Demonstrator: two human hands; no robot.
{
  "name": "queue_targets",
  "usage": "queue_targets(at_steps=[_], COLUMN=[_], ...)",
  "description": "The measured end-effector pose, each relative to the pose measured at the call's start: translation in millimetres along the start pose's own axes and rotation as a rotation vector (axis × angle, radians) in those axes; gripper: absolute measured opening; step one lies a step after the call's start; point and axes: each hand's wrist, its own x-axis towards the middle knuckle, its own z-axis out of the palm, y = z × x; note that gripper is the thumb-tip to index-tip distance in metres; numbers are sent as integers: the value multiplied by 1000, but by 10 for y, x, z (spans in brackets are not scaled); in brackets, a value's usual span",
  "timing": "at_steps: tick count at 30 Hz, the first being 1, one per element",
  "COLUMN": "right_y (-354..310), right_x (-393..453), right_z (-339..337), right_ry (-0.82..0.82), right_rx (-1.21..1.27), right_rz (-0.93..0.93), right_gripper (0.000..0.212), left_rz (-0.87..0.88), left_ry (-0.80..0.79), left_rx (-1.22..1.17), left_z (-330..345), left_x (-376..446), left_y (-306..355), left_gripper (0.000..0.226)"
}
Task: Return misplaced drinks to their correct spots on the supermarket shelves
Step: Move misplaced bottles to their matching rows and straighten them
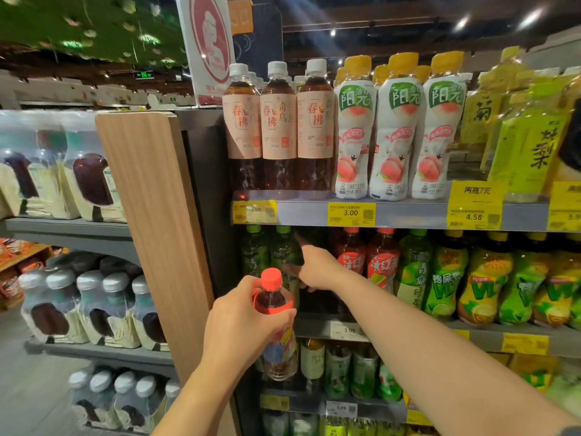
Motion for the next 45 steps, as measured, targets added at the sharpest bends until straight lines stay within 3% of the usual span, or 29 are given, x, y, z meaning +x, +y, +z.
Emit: queue_targets(at_steps=[5, 9, 11, 15, 18, 21, 25, 30, 38, 43, 45], right_y=[72, 162, 241, 472, 681, 891, 1021, 1116, 1218, 1369, 1446], right_x=[-198, -510, -701, -1081, -1273, -1308, -1221, -1078, -1093, -1251, -1344], right_z=[-74, -222, -321, -542, -782, -1061, -1277, -1357, -1399, -1372, -1351], right_ry=[-21, 129, 204, 372, 584, 656, 528, 355, 372, 380, 406], right_rx=[168, 347, 333, 285, 257, -59, -275, -248, -286, -324, -235], right_rz=[-39, -58, -51, 62, 176, 252, 316, 296, 230, 110, 45], right_gripper=[66, 39, 21, 9, 17, 46, 64, 45, 46, 78, 78], left_rz=[8, 5, 8, 24, 28, 22, 20, 27, -11, -29, -25], left_ry=[-39, -86, -106, -145, -174, -177, -171, -121, -65, -7, 10], left_rx=[-13, -54, -65, -84, -95, -126, -175, -198, -146, -136, -136], left_z=[44, 94, 135, 251, 364, 459, 534, 642, 834, 917, 949], left_x=[19, 31, 39, 39, 4, -24, -25, -19, -83, -86, -75], left_y=[44, 49, 66, 162, 293, 451, 688, 936, 1168, 1308, 1372], left_gripper=[46, 45, 45, 45, 46, 47, 45, 50, 56, 54, 55])
